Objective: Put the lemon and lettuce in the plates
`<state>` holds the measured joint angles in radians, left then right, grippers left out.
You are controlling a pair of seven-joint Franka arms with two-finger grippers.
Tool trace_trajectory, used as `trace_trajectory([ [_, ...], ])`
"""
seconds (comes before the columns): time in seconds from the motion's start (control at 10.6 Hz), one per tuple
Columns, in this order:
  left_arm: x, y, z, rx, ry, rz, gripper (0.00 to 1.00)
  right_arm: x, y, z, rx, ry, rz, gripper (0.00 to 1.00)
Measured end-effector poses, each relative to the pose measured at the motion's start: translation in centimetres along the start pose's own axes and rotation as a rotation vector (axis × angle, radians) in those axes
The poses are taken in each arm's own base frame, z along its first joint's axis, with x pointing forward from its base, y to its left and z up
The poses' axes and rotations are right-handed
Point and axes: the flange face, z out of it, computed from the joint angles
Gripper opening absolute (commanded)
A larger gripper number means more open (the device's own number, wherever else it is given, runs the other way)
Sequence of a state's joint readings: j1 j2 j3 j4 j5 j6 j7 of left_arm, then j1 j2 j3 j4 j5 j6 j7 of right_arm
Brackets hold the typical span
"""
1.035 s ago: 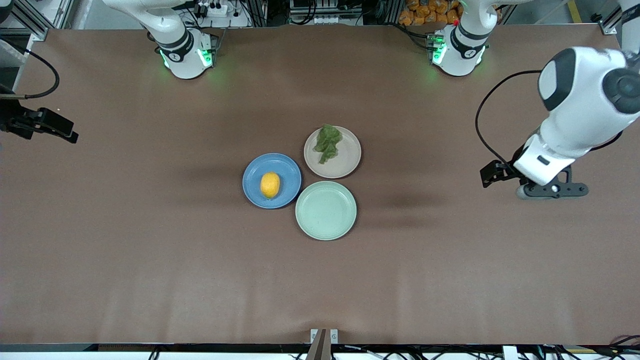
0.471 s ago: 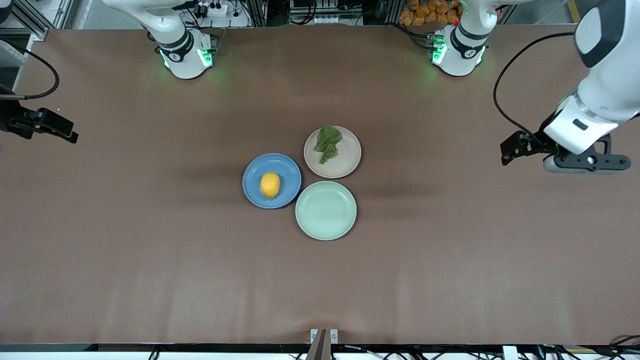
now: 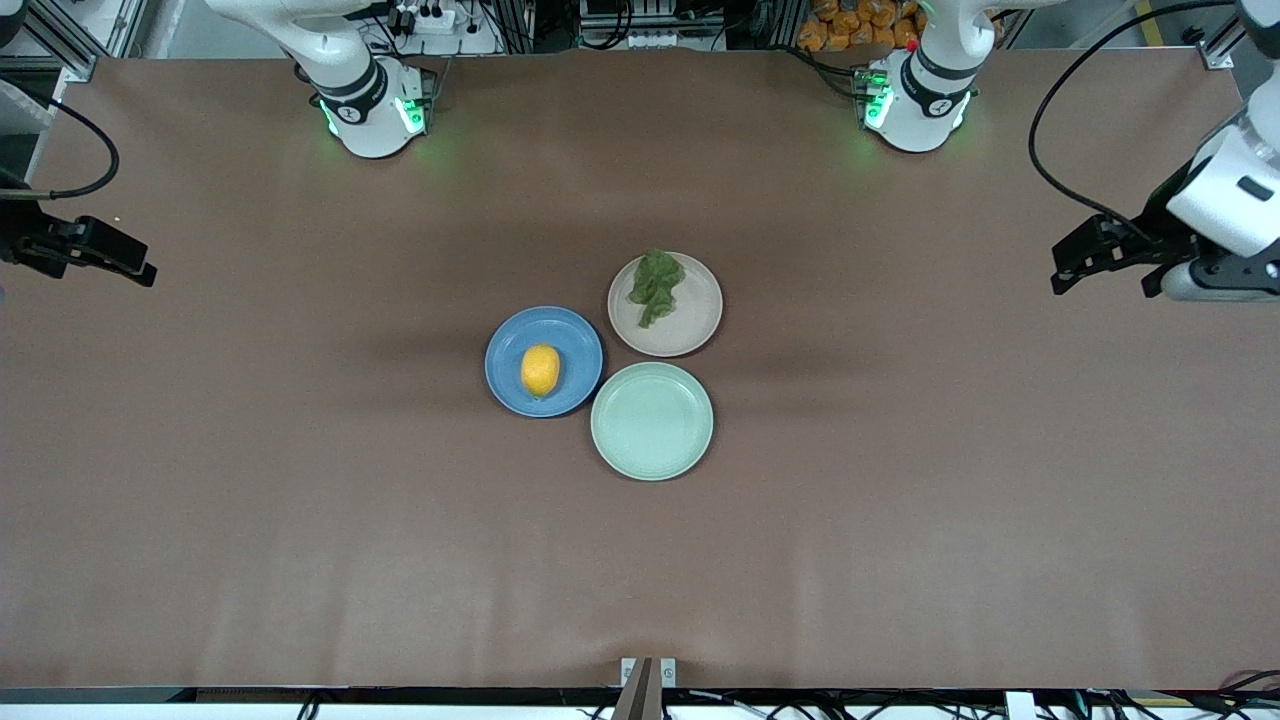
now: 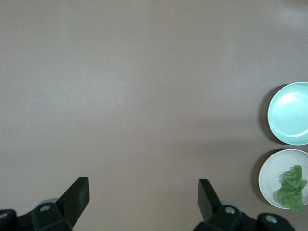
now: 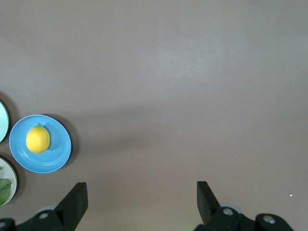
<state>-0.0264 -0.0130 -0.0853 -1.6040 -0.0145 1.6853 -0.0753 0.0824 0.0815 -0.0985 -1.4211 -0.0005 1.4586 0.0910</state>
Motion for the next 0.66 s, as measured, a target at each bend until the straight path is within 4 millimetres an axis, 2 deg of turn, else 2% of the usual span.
trace_trajectory([
  [0.66, 0.05, 0.17, -0.31, -0.001, 0.005, 0.003, 1.00, 0.00, 0.00, 0.00, 0.000, 0.000, 0.000, 1.00],
])
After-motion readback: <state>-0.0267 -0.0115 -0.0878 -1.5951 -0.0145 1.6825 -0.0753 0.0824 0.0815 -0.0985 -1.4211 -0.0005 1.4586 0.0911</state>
